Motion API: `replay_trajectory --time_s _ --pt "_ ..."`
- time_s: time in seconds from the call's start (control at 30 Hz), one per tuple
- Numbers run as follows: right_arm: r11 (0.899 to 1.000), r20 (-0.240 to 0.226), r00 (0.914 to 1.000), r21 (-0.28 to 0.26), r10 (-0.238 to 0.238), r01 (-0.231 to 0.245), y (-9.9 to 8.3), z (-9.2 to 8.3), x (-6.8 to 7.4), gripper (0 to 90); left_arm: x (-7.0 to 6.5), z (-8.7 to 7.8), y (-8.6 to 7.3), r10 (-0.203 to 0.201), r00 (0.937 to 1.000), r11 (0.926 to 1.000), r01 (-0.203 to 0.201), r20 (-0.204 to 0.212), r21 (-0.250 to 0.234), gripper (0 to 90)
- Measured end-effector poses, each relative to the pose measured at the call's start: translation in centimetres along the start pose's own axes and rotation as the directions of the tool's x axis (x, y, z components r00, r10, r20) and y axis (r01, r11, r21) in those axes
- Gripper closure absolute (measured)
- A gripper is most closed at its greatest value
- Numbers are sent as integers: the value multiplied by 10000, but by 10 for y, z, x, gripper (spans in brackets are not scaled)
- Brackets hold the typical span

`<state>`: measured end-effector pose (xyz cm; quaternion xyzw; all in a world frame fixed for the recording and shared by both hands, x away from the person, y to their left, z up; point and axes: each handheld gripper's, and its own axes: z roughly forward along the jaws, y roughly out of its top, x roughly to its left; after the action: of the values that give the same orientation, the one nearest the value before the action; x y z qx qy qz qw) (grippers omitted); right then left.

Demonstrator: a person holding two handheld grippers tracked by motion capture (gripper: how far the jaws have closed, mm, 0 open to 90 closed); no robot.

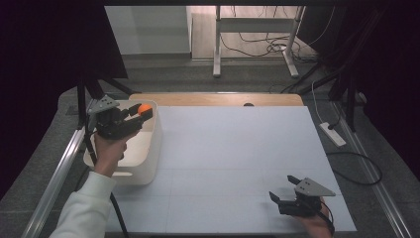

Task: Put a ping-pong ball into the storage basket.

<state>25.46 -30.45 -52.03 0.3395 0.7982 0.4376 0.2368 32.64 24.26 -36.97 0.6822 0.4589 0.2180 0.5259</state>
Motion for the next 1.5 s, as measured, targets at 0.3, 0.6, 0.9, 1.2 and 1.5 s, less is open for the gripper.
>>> replay_trajectory --time_s 0.3,0.6,0.9,1.2,1.5 --pt "10000 -2 10000 -4 -34 34 0 0 0 114 15 1 -2 -171 9988 9996 181 -466 216 505" --pt "10000 -2 10000 -5 -35 35 0 0 0 114 30 1 -4 -369 9955 9982 409 -868 448 504" --pt "10000 -8 10000 13 -32 32 0 1 0 114 38 12 -7 -624 9929 9954 693 -1011 663 504" --pt "10000 -8 10000 28 -27 27 0 1 0 114 45 24 -11 -736 9895 9896 879 -1242 1140 504" --pt "10000 38 10000 -4 -8 8 0 0 0 114 52 37 -15 -879 9860 9755 1140 -1418 1880 503"
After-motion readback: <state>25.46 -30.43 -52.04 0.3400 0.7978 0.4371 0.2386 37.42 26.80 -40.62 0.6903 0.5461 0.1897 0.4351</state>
